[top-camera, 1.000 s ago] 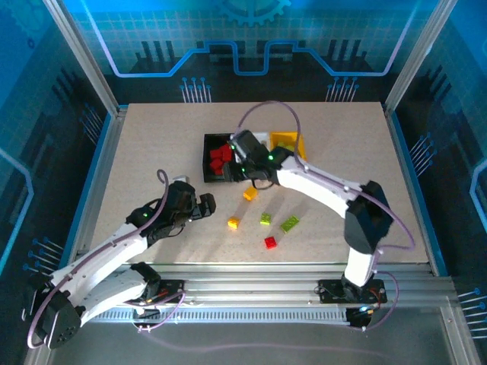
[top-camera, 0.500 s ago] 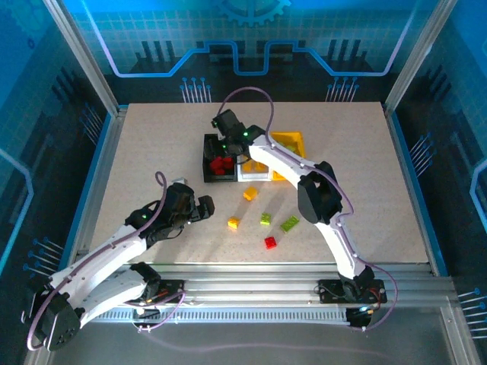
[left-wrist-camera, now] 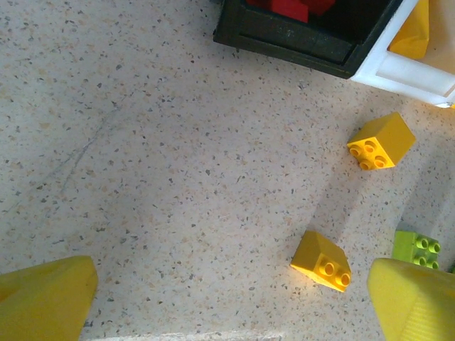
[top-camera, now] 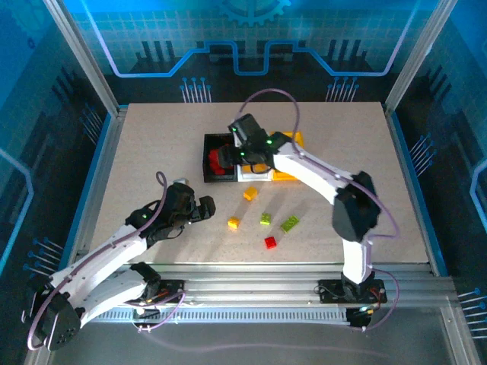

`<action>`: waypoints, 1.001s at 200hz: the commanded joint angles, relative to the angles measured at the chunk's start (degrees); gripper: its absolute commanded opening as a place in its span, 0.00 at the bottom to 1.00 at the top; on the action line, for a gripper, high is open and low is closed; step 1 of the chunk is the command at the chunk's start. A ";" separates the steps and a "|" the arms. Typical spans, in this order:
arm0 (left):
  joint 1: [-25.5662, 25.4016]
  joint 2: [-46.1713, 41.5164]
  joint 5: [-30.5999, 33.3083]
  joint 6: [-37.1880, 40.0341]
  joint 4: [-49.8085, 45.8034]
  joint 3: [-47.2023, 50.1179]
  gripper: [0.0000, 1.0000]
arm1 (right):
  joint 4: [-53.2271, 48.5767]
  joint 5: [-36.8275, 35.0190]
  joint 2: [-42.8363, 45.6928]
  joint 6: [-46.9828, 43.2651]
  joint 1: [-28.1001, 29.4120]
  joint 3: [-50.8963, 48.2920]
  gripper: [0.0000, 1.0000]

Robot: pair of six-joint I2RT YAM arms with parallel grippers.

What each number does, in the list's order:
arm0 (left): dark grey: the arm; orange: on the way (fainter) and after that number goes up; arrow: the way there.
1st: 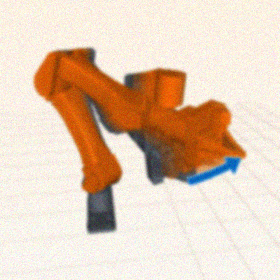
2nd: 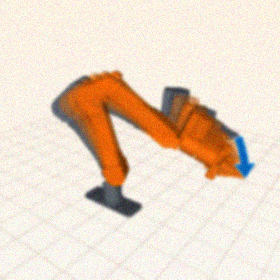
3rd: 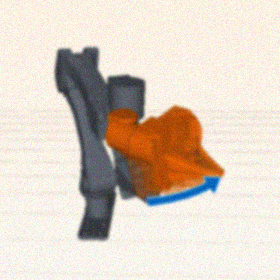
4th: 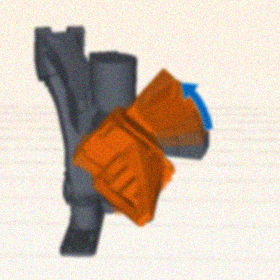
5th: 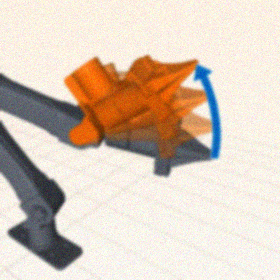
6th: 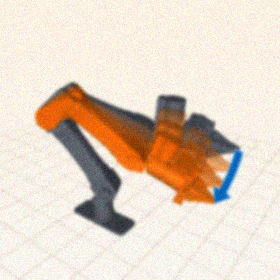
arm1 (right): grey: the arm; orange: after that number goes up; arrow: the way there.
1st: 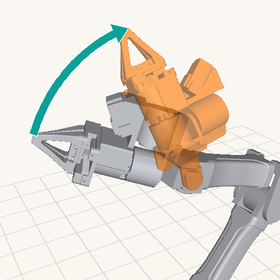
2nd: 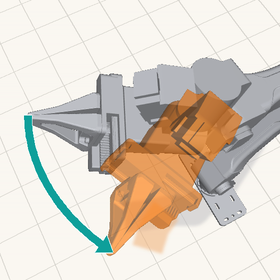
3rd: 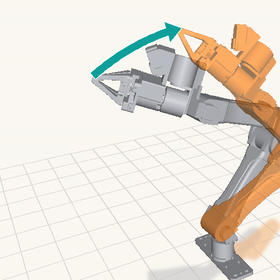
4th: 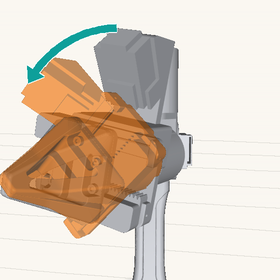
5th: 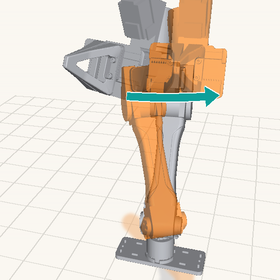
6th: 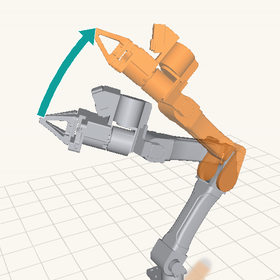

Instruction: Sort the legos into containers by color

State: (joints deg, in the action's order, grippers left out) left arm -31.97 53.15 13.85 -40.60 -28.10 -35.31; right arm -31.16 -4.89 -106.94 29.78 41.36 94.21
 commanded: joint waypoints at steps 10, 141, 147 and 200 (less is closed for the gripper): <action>0.68 0.96 -1.97 -0.47 1.51 -0.75 0.99 | -2.52 -4.56 12.99 4.90 0.74 -17.59 0.72; 1.71 0.70 -4.95 -0.60 5.41 2.35 0.99 | -10.43 -3.64 20.50 34.53 -5.57 -42.04 0.75; 1.70 0.39 -5.12 -0.81 5.78 2.64 0.99 | -9.88 -2.82 20.17 35.78 -5.97 -42.33 0.76; 1.95 0.09 -6.34 -0.88 7.18 3.86 0.99 | -12.82 -1.17 12.74 40.48 -7.09 -38.52 0.77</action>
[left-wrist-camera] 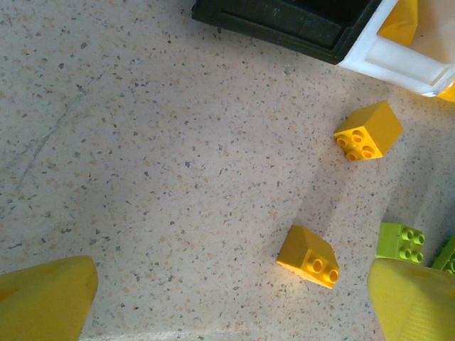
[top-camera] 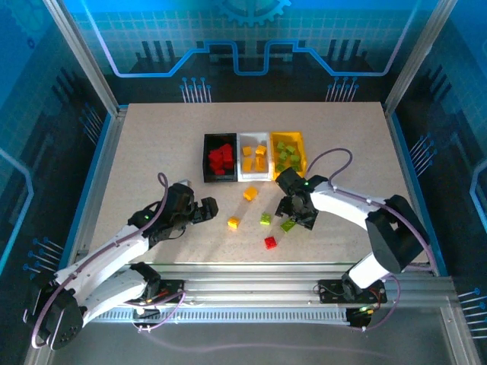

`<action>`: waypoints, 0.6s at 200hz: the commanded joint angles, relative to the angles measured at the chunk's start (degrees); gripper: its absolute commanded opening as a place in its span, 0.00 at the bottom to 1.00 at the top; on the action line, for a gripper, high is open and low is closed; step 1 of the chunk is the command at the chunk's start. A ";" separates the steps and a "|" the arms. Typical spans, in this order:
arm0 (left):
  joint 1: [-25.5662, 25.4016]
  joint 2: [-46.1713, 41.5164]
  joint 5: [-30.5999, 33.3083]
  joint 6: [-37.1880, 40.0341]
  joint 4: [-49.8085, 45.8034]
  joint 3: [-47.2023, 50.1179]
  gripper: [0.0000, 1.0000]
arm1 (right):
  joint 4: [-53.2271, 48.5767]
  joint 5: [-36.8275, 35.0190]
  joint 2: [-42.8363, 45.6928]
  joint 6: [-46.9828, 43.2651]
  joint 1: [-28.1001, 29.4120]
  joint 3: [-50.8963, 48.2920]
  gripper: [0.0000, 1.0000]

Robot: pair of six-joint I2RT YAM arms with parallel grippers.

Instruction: Sort the legos into containers by color

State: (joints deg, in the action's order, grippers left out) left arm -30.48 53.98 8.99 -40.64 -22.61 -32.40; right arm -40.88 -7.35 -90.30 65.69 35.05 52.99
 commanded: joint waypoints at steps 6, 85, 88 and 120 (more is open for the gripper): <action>0.56 -0.80 -1.67 -0.84 1.79 1.06 0.99 | -3.36 1.62 -4.82 4.68 -0.77 3.11 0.77; 1.29 -0.98 -2.31 -1.06 3.26 1.86 0.99 | -6.27 3.23 -10.63 0.74 -0.63 5.44 0.57; 1.28 -0.85 -2.31 -1.06 3.27 1.90 0.99 | -6.34 3.14 -10.68 0.42 -0.64 5.45 0.56; 1.44 -0.56 -2.58 -0.98 3.30 1.83 0.99 | -5.41 3.45 -10.42 -1.84 -0.69 4.80 0.40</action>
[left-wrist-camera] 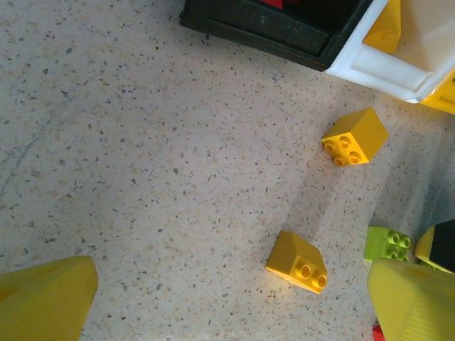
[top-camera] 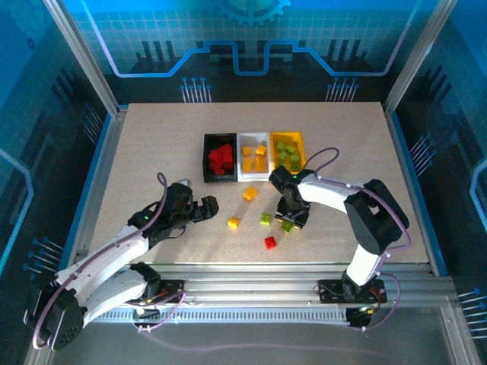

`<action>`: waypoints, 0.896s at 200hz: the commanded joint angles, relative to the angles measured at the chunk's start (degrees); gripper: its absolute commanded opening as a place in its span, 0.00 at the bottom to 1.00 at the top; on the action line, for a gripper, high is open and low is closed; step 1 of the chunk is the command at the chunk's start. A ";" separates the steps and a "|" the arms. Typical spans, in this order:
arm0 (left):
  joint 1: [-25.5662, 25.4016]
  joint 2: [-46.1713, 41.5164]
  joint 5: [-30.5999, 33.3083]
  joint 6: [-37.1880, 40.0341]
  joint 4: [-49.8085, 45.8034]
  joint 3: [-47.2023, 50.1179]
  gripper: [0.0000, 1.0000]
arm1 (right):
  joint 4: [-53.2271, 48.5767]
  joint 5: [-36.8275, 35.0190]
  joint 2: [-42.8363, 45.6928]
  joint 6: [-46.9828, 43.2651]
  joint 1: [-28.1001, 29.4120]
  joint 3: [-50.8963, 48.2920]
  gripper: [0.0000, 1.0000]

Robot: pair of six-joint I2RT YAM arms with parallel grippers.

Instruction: Sort the legos into containers by color

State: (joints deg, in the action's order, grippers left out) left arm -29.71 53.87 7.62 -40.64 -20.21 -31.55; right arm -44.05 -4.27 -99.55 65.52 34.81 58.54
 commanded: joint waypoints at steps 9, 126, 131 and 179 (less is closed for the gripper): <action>0.77 -0.42 -1.18 -0.94 0.74 0.88 0.99 | -1.73 0.51 -0.77 -2.43 -0.53 -1.12 0.37; 1.15 0.03 -0.92 -0.68 -0.92 -0.95 0.99 | 8.86 -15.94 11.48 -26.91 -1.76 9.72 0.32; 1.14 0.01 -0.94 -0.61 -1.04 -1.05 0.99 | 9.19 -16.66 10.24 -27.37 -2.28 11.29 0.32; 1.14 0.71 -0.25 0.06 -3.38 -2.11 0.99 | 9.08 -23.95 -5.70 -32.12 -6.87 27.84 0.33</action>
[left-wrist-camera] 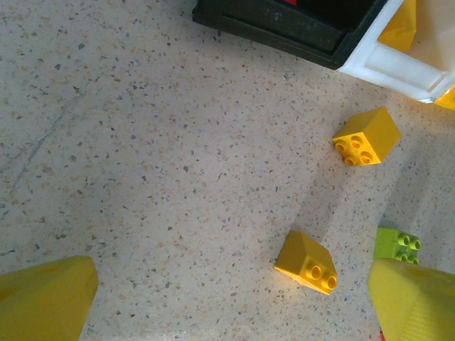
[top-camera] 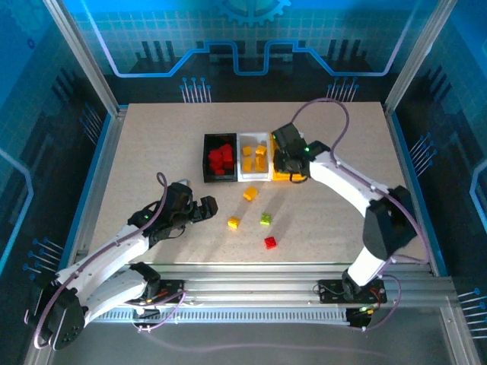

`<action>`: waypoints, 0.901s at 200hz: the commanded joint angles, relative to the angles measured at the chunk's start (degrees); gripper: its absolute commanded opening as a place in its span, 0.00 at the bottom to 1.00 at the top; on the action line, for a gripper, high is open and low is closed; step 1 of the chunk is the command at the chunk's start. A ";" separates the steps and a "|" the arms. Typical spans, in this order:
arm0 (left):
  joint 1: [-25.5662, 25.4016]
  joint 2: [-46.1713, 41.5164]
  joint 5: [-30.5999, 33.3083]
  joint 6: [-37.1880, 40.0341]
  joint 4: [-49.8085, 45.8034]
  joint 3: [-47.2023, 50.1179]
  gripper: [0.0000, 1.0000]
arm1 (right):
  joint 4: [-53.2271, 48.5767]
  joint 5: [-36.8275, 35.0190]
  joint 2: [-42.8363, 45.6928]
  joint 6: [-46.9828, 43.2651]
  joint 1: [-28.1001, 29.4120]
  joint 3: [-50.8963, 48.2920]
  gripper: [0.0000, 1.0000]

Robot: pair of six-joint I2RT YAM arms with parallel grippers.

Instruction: Sort the legos into containers by color

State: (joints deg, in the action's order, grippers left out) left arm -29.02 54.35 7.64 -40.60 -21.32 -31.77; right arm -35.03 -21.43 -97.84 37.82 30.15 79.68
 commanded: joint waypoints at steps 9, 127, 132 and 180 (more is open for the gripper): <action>0.52 0.23 -0.31 -0.13 -2.35 -1.79 0.99 | -0.57 -6.83 -10.60 -5.03 -2.95 9.90 0.34; 0.89 1.45 -1.23 0.43 -2.99 -3.33 0.99 | -1.84 2.21 -11.29 -3.71 -3.80 14.88 0.70; 0.87 1.43 -1.18 0.52 -3.10 -3.45 0.99 | -1.52 2.88 -9.61 -3.18 -3.26 12.82 0.70; 1.66 1.38 -1.49 1.22 -3.73 -4.22 0.99 | 0.49 10.05 2.75 -0.42 4.20 -6.64 0.74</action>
State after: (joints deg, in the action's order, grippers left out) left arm -28.27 55.55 7.40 -40.42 -23.22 -34.15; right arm -34.96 -15.99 -98.70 35.35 30.28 79.90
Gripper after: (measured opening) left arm 0.990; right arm 0.730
